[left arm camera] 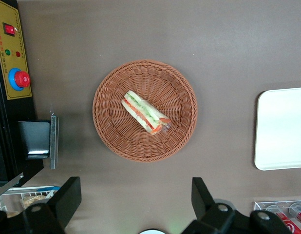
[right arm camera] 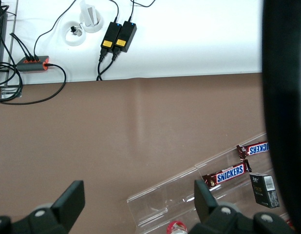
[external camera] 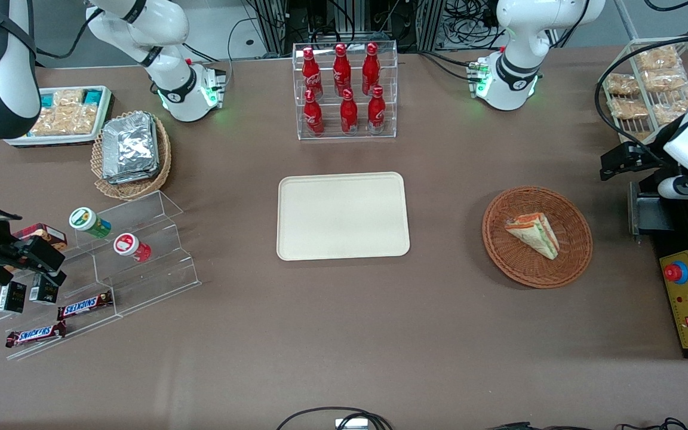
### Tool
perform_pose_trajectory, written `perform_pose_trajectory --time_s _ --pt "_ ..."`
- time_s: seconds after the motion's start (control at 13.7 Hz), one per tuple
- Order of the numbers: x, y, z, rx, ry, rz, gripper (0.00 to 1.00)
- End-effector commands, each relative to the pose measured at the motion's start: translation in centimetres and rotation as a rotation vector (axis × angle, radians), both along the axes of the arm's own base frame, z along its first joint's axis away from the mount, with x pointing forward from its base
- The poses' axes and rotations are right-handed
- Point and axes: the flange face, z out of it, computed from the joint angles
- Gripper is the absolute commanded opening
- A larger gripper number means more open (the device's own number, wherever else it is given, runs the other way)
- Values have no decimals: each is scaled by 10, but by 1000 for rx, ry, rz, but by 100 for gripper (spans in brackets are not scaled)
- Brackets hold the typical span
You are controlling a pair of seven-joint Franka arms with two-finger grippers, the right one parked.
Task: Place sandwich from basket to tray
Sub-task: 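Move the left gripper over the wicker basket holding the sandwich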
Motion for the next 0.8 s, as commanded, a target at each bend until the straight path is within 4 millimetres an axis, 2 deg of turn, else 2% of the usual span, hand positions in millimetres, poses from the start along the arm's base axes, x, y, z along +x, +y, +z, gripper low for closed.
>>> perform_pose_trajectory --time_s 0.0,0.22,0.44,0.58,0.73 --pt "1 -2 3 5 7 7 100" --pt "6 0 -3 22 2 8 100" --pt "12 1 -34 46 27 67 100" --pt "9 -2 -77 52 40 101 100" --pt "-3 -3 -115 56 9 158 100"
